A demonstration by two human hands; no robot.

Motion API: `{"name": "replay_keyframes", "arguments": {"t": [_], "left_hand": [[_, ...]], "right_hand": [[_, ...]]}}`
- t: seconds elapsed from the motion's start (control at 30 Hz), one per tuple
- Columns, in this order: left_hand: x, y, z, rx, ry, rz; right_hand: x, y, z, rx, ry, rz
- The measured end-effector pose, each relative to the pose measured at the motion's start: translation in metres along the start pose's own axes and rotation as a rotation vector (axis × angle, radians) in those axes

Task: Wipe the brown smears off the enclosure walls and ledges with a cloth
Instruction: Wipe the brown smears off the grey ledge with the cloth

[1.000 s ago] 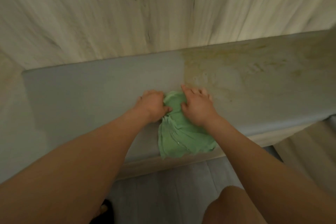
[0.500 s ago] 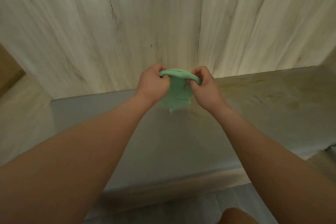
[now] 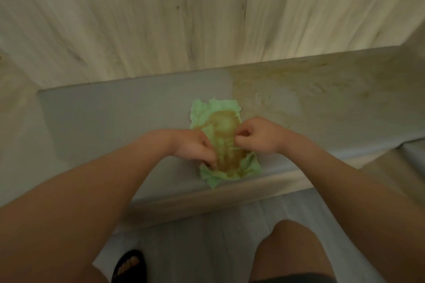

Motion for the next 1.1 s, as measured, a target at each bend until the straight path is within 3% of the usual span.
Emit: {"name": "replay_keyframes", "arguments": {"t": [0.07,0.13,0.23,0.43,0.53,0.73,0.83,0.93,1.1], "left_hand": [[-0.006,-0.003,-0.009,-0.100,0.026,-0.044],[-0.010,-0.009,-0.023,-0.039,0.176,-0.070],[-0.013,-0.025,-0.044,0.194,0.471,-0.138],[0.012,-0.055,-0.052,0.095,0.761,-0.236],[0.031,-0.048,-0.049,0.108,0.793,-0.212],[0.049,-0.045,-0.049,0.196,0.778,-0.185],[0.045,-0.054,-0.058,0.259,0.792,-0.197],[0.042,-0.065,-0.066,0.273,0.793,-0.234],[0.047,-0.071,-0.079,0.257,0.806,-0.268]], "right_hand": [[0.023,-0.007,-0.004,-0.047,0.195,0.004],[0.043,-0.014,0.013,-0.065,0.277,0.021],[0.054,-0.025,0.065,-0.173,0.188,0.083],[0.023,-0.027,0.098,-0.322,0.147,-0.063],[0.000,0.002,0.086,-0.354,0.160,-0.069],[-0.007,0.142,0.010,-0.358,0.244,0.505],[0.008,0.147,0.006,-0.297,0.250,0.651],[0.036,0.092,0.031,-0.285,0.289,0.613],[0.050,-0.011,0.086,-0.287,0.284,0.248]]}}
Point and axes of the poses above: each hand's wrist, its own x-axis towards the middle knuckle, its own z-axis out of the palm, y = z × x, the point moved 6 cm from there along x, towards the middle knuckle, and after that the axes turned 5 degrees about y, right-handed, at the moved point
